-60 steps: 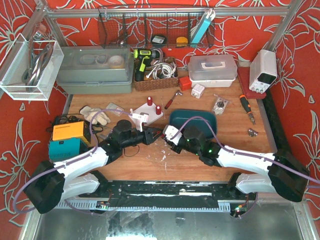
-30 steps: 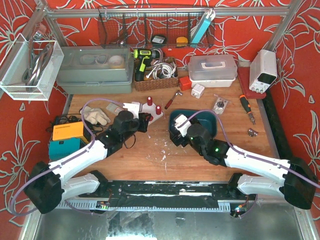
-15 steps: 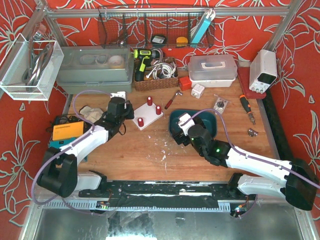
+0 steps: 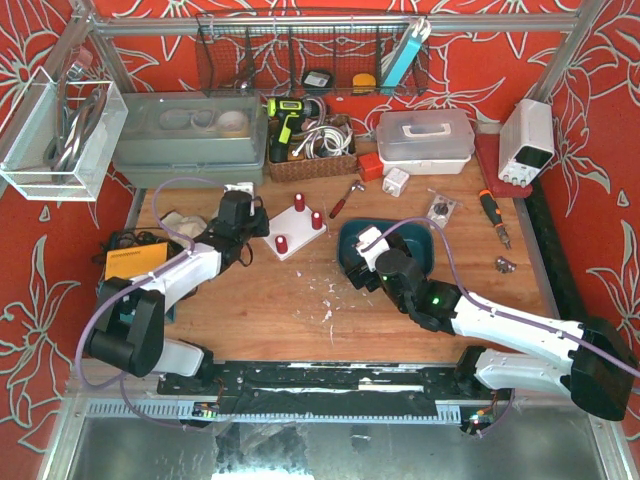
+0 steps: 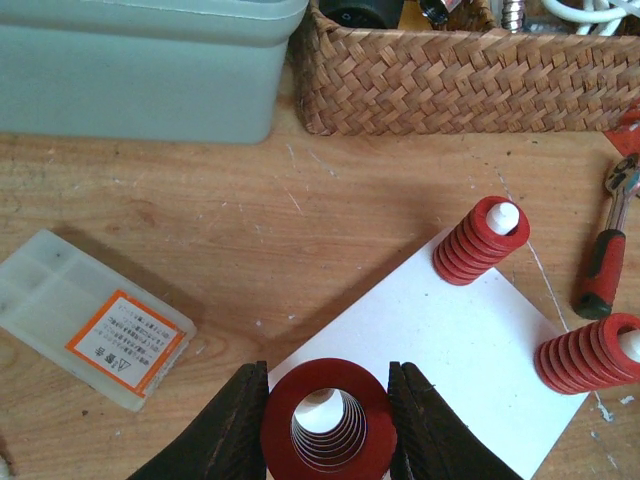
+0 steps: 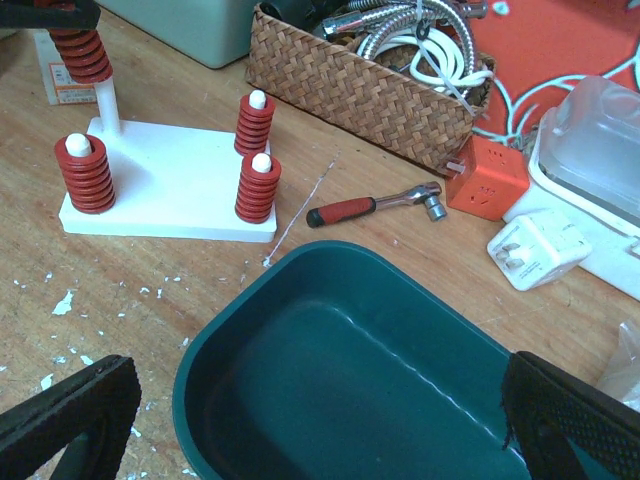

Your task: Install the large spring

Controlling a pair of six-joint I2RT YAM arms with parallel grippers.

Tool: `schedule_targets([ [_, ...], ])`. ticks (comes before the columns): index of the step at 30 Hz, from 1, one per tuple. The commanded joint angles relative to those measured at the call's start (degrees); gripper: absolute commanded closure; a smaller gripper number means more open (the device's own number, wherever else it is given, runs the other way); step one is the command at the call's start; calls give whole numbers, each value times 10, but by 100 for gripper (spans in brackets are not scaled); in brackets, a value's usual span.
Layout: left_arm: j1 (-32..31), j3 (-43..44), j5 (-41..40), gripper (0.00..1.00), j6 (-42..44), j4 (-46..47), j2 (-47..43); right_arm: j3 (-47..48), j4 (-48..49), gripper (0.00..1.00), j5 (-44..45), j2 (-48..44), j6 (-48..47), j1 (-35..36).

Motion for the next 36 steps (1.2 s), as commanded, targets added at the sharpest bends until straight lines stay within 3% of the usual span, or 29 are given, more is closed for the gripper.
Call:
schedule_targets([
  [1, 6, 15, 3, 89, 9, 31, 6, 2, 0, 1, 4, 2, -1, 3],
  [15, 11, 28, 11, 83, 13, 39, 48, 2, 0, 1, 0, 5, -3, 3],
  [24, 12, 36, 25, 70, 16, 37, 74, 5, -2, 1, -2, 10, -4, 3],
  [36, 12, 49, 35, 43, 4, 27, 86, 0, 3, 1, 2, 3, -9, 2],
])
